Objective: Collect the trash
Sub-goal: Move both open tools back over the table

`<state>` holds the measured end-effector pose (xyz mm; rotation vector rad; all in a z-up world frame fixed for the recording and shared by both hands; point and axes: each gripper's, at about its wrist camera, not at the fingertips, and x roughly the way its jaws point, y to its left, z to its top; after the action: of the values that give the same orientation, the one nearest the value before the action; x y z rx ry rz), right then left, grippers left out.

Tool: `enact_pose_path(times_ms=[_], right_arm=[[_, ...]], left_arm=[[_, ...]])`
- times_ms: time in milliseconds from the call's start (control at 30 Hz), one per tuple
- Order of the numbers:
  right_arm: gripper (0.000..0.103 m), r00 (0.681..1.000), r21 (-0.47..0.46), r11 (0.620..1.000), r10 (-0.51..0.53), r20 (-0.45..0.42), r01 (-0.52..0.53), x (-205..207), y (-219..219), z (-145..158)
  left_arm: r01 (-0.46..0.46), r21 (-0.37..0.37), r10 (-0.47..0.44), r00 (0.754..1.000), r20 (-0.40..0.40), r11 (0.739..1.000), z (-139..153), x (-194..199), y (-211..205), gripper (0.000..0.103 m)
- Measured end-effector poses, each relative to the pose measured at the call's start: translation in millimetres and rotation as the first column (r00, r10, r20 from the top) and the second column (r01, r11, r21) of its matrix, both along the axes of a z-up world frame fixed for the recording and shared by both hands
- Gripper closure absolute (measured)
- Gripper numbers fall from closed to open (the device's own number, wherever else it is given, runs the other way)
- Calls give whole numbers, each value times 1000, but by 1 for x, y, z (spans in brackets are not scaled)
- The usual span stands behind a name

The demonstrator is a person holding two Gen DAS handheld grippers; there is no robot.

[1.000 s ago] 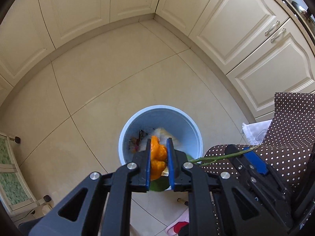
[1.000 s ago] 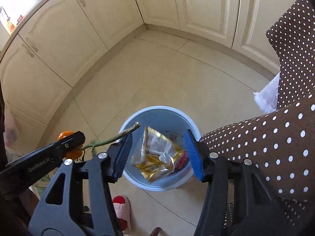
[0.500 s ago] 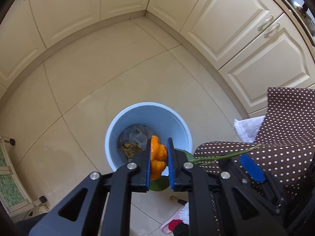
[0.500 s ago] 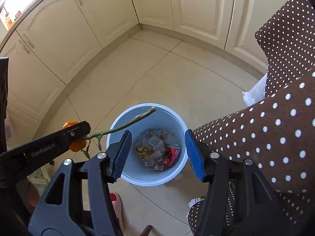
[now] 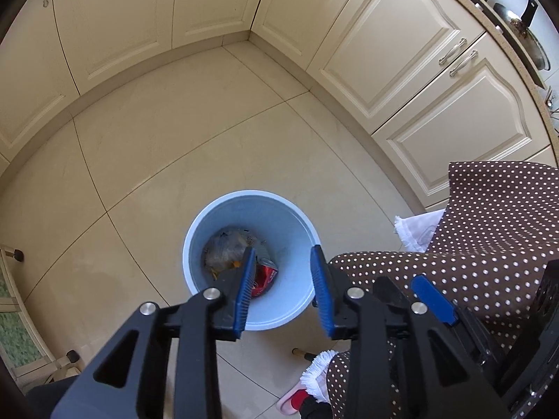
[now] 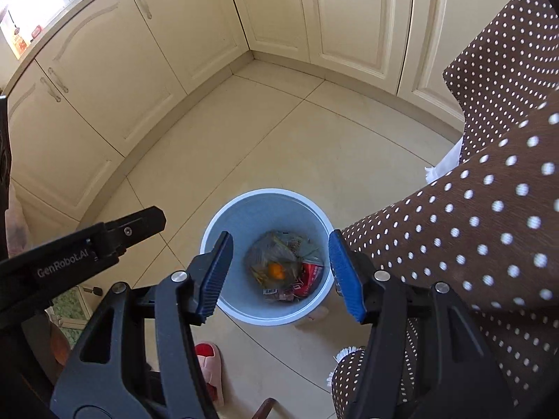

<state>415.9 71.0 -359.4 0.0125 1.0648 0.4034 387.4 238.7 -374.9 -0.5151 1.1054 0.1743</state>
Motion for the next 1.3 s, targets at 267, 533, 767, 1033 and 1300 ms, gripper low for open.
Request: enact_pose_path(times_ms=[267,533,767,1033,1300], right_arm=[[45,997,13,1000,15,75,-16,-24,-4,48],[45,978,55,998,26,206,-38,-64,-15,125],[42,932,113,994,-37,361,-4,-105,-66,212],[41,860,175,964,-260,440,202,-123,-199,264],[38,737,196,821,-568,366,536,-115,-362,258]], left_arm=[[-8,10,7,998,58,1000,39,-32,3,71],[-6,51,-4,981,192,999,114,-77,-7,70],[45,113,-79,945,316,993,189,-104,-49,62],[202,190,-264,881,394,961,254,-97,-151,58],[375,238,-441,814,377,896,265,-69,-271,55]])
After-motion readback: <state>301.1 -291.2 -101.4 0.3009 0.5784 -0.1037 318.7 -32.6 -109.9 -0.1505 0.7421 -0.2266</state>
